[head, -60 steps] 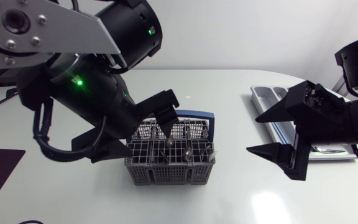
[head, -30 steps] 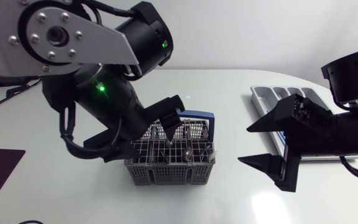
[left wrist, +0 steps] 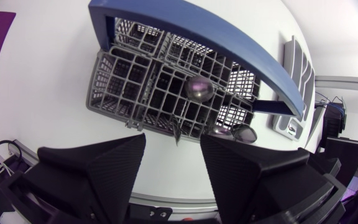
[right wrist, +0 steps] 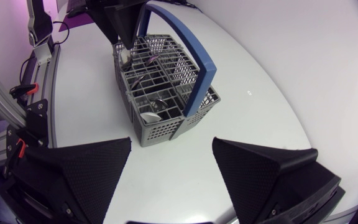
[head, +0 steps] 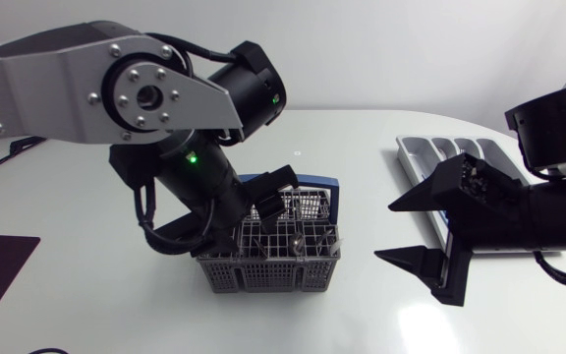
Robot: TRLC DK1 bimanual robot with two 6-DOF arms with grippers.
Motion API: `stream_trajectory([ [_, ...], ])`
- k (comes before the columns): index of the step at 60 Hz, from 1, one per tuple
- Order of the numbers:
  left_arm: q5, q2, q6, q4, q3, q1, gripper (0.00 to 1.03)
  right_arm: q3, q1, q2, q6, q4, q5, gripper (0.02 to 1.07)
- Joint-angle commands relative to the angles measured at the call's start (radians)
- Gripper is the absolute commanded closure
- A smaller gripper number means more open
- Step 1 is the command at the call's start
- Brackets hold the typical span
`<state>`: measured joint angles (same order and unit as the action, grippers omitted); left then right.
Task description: Unload the cutlery basket into the drawer organizer.
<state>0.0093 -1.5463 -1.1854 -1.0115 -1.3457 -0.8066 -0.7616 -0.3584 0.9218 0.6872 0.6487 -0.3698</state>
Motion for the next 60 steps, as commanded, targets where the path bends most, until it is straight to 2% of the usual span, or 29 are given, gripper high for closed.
stream_trajectory([
  [1,0.023,-0.023,-0.011,0.011,0.028,0.010,0.44,0.031,-0.005,-0.006,-0.020,-0.014,0.000,0.13],
  [16,0.027,-0.046,0.003,0.054,0.045,0.004,0.61,0.038,-0.010,-0.005,-0.021,-0.021,0.000,0.13],
  [27,0.024,-0.060,0.009,0.071,0.053,-0.002,0.62,0.048,-0.010,-0.003,-0.020,-0.032,0.000,0.13],
  [33,0.014,-0.066,0.013,0.085,0.057,0.003,0.71,0.048,-0.010,-0.003,-0.020,-0.032,0.000,0.13],
  [50,-0.029,-0.074,0.021,0.116,0.074,-0.009,0.84,0.051,-0.010,0.002,-0.018,-0.035,0.000,0.13],
  [56,-0.031,-0.074,0.024,0.128,0.082,-0.014,0.84,0.054,-0.010,0.000,-0.017,-0.035,0.000,0.13],
  [60,-0.049,-0.072,0.026,0.140,0.088,-0.017,0.91,0.056,-0.010,0.000,-0.017,-0.035,0.000,0.13],
])
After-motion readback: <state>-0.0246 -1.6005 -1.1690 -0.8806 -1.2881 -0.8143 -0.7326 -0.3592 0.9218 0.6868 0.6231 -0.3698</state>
